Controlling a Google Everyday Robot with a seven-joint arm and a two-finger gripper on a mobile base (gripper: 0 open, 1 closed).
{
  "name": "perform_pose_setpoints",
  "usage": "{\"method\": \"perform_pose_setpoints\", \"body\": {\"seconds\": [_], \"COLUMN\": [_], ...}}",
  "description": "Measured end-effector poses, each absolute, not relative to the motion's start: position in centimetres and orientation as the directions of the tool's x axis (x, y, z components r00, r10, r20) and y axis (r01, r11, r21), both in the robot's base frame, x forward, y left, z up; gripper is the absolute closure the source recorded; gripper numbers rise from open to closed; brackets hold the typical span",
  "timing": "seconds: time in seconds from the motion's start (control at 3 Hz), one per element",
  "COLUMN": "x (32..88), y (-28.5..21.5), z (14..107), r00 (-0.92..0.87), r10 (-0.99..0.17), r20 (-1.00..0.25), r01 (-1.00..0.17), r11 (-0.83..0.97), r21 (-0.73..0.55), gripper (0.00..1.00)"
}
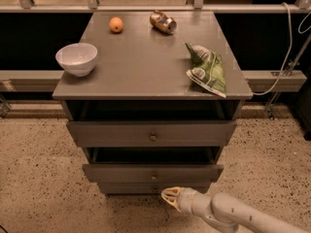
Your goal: Close middle drawer
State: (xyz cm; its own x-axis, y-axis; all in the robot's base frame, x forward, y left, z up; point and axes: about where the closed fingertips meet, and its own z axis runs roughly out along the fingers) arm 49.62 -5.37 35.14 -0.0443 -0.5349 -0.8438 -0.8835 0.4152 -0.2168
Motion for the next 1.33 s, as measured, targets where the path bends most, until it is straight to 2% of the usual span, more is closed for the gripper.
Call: {"method": "perform_pose_setpoints", "body": {"seconds": [0.33, 1.0, 1.33], "x": [50.3, 58.0, 58.0], "y": [-5.6, -8.4, -8.4], "z": [34.9, 34.2, 34.2], "r00": [-0.043, -0.011, -0.011], "r10": [-0.530, -0.511, -0.511], "r20": [-0.847, -0.859, -0.859], "r01": [-0.881, -0.831, -0.831], "r11": [0.420, 0.483, 0.483], "r21": [-0.219, -0.277, -0.277], "gripper": [1.00, 1.00, 1.00]}}
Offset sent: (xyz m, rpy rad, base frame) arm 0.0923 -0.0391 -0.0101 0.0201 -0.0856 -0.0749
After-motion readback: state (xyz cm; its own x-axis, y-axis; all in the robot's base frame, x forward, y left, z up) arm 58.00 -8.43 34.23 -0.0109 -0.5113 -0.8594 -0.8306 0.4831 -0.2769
